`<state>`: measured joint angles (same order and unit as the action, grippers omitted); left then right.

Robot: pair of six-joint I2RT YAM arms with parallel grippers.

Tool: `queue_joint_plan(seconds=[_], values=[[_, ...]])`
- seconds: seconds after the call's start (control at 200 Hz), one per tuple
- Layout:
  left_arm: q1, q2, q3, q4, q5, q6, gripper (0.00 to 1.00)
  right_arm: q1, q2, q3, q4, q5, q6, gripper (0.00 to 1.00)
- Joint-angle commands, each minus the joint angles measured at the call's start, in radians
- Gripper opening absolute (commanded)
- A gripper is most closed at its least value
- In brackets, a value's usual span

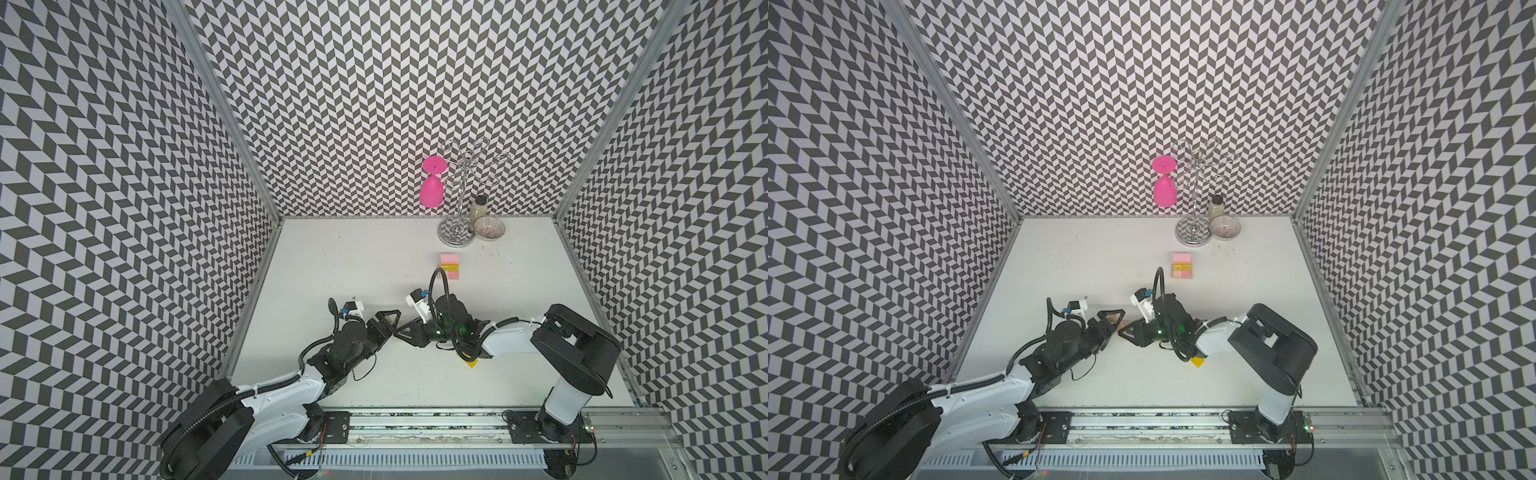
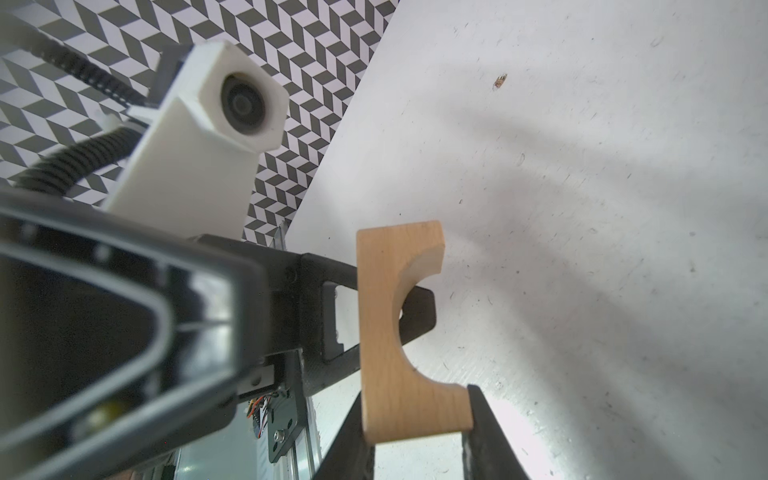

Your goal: Build the wood block tower

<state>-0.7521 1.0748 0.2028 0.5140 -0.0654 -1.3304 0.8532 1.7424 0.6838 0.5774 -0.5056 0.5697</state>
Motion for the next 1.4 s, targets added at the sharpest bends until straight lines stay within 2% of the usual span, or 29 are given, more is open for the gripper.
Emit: queue_joint_plan(seconds=[0.0,0.245,0.336,0.466,0.576,0.786,0.886,1.047,1.282,1.312,1.392], values=[[0.001,0.014,0.032,-0.021,-0.003,-0.006,0.74,-0.002,0.003,0.007,0.071,-0.007,0.007,0.25],[0.001,0.023,0.072,-0.122,-0.039,-0.003,0.46,-0.004,0.008,0.010,0.064,0.007,0.006,0.26],[0.001,0.041,0.083,-0.145,-0.034,-0.013,0.37,-0.004,0.004,0.005,0.063,0.009,0.004,0.34],[0.000,0.074,0.147,-0.265,-0.055,-0.001,0.34,-0.005,-0.024,-0.009,0.052,0.039,-0.011,0.52],[0.001,0.108,0.213,-0.404,-0.104,-0.010,0.30,-0.014,-0.065,-0.042,0.039,0.095,-0.028,0.62],[0.003,0.219,0.284,-0.520,-0.158,-0.071,0.28,-0.093,-0.158,-0.138,0.029,0.154,-0.039,0.65],[0.003,0.305,0.375,-0.661,-0.194,-0.105,0.24,-0.149,-0.188,-0.182,0.037,0.158,-0.041,0.65],[0.002,0.446,0.535,-0.848,-0.207,-0.117,0.27,-0.194,-0.227,-0.216,0.026,0.157,-0.048,0.66],[0.002,0.547,0.621,-0.901,-0.195,-0.116,0.30,-0.195,-0.254,-0.222,0.006,0.180,-0.065,0.67],[0.002,0.548,0.621,-0.899,-0.195,-0.116,0.33,-0.195,-0.258,-0.222,0.002,0.182,-0.068,0.67],[0.002,0.548,0.620,-0.892,-0.197,-0.116,0.54,-0.195,-0.267,-0.222,-0.004,0.194,-0.079,0.68]])
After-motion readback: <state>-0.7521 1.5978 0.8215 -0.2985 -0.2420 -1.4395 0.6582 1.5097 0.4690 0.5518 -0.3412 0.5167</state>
